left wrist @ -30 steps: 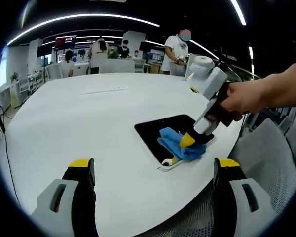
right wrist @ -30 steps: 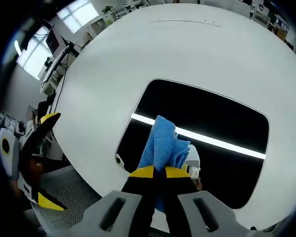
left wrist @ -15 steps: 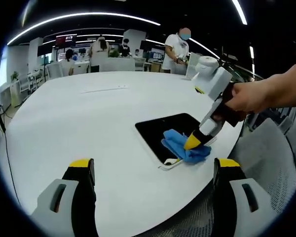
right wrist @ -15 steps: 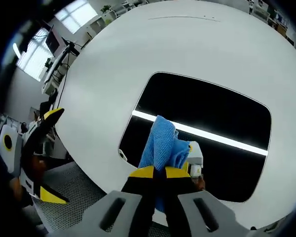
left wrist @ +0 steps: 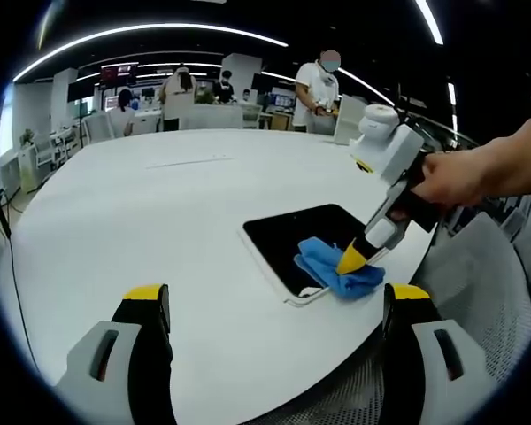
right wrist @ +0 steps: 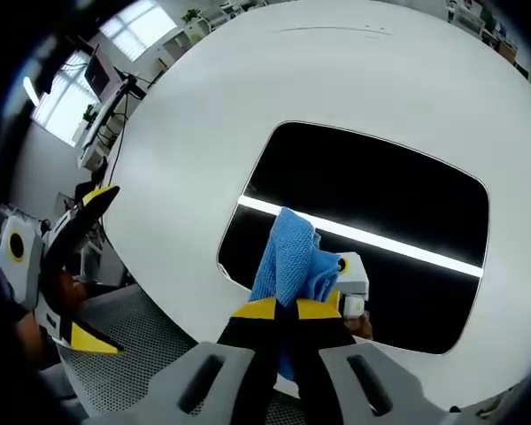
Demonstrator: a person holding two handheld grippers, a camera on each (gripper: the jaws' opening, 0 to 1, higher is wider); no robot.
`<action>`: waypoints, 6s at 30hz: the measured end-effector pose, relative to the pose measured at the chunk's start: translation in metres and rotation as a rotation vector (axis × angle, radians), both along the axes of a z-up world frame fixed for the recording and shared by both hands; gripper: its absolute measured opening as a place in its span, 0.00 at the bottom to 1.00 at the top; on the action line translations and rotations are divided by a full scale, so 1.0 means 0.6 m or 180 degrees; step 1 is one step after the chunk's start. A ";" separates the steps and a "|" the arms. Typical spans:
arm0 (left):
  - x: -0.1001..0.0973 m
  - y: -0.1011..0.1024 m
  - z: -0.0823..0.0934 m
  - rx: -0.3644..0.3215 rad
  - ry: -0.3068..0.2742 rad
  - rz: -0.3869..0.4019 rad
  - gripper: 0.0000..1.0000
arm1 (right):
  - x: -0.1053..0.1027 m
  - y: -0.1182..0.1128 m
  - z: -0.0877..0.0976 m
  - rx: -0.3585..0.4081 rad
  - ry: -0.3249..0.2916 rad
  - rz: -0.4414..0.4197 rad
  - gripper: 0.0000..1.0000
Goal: Wipe the mirror surface with the cleaning cloth until all visible marks leave the cleaned area.
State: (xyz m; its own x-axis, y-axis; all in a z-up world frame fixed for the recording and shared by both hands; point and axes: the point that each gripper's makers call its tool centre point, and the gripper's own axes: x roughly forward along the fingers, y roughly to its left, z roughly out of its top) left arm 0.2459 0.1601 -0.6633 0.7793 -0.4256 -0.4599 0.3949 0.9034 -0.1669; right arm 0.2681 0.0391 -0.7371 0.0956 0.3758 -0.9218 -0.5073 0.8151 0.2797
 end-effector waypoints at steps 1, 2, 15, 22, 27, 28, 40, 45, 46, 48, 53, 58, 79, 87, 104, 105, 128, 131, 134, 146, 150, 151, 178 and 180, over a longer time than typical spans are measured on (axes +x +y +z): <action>0.000 0.000 -0.001 0.0018 0.0005 -0.0003 0.99 | 0.000 0.000 0.000 0.0007 0.0000 -0.0011 0.00; 0.000 0.000 -0.001 0.0034 0.0002 -0.0007 0.99 | 0.000 0.000 0.000 0.0013 -0.0004 -0.0016 0.00; 0.000 -0.002 -0.002 0.0010 0.0022 0.0000 0.99 | 0.011 -0.027 -0.006 0.0046 0.0013 -0.0067 0.00; 0.001 0.000 -0.002 -0.0010 0.0042 0.0040 0.99 | 0.015 -0.037 -0.006 0.0101 0.0038 -0.0126 0.00; 0.001 0.000 -0.001 -0.0010 0.0037 0.0042 0.99 | 0.011 -0.041 -0.001 0.0088 0.0022 -0.0109 0.00; 0.001 0.000 -0.001 0.0000 0.0038 0.0042 0.99 | 0.011 -0.043 -0.001 0.0083 0.0023 -0.0110 0.00; 0.002 0.004 -0.001 -0.0008 0.0027 0.0083 0.99 | 0.014 -0.052 -0.001 0.0084 0.0025 -0.0104 0.00; 0.001 -0.001 -0.001 0.0027 0.0024 0.0028 0.99 | 0.019 -0.049 0.000 0.0039 -0.0006 -0.0041 0.00; 0.002 0.002 -0.002 0.0003 0.0026 0.0059 0.99 | 0.019 -0.049 -0.001 0.0036 0.0022 -0.0057 0.00; 0.002 0.002 -0.002 -0.0001 0.0032 0.0060 0.99 | 0.024 -0.048 -0.002 0.0038 0.0024 -0.0042 0.00; 0.002 0.001 -0.003 0.0000 0.0035 0.0045 0.99 | 0.042 -0.045 -0.002 0.0041 0.0002 -0.0049 0.00; -0.001 -0.007 -0.007 0.0050 0.0057 -0.0060 0.99 | 0.064 -0.042 0.000 0.0006 -0.0078 -0.0040 0.00; -0.005 -0.014 -0.003 0.0016 0.0033 -0.0163 0.99 | 0.168 -0.037 -0.001 -0.0180 -0.0413 0.0046 0.00; -0.006 -0.013 -0.005 0.0014 0.0054 -0.0154 0.99 | 0.199 -0.032 0.000 -0.0238 -0.0484 0.0089 0.00; -0.008 -0.019 -0.007 -0.0002 0.0082 -0.0201 0.99 | 0.247 -0.028 -0.019 -0.0238 -0.0479 0.0046 0.00; -0.008 -0.019 -0.007 0.0003 0.0081 -0.0203 0.99 | 0.246 -0.028 -0.019 -0.0230 -0.0496 0.0061 0.00; -0.007 -0.017 -0.008 -0.0010 0.0086 -0.0201 0.99 | 0.238 -0.061 -0.014 -0.0272 -0.0494 0.0069 0.00; -0.010 -0.021 -0.011 0.0014 0.0103 -0.0255 0.99 | 0.232 -0.070 -0.009 -0.0273 -0.0490 0.0036 0.00; -0.010 -0.019 -0.012 0.0032 0.0107 -0.0252 0.99 | 0.235 -0.076 -0.011 -0.0232 -0.0504 -0.0042 0.00; -0.008 -0.018 -0.010 0.0016 0.0093 -0.0223 0.99 | 0.232 -0.093 -0.006 -0.0278 -0.0483 -0.0086 0.00; -0.009 -0.017 -0.010 0.0016 0.0094 -0.0220 0.99 | 0.227 -0.104 -0.001 -0.0306 -0.0483 -0.0110 0.00; -0.009 -0.018 -0.010 0.0018 0.0099 -0.0224 0.99 | 0.227 -0.107 0.000 -0.0310 -0.0484 -0.0120 0.00; -0.002 -0.006 -0.002 0.0035 -0.0002 -0.0089 0.99 | 0.209 -0.123 0.001 -0.0341 -0.0425 -0.0422 0.00; -0.001 -0.003 -0.001 0.0035 -0.0009 -0.0060 0.99 | 0.203 -0.123 0.000 -0.0349 -0.0439 -0.0417 0.00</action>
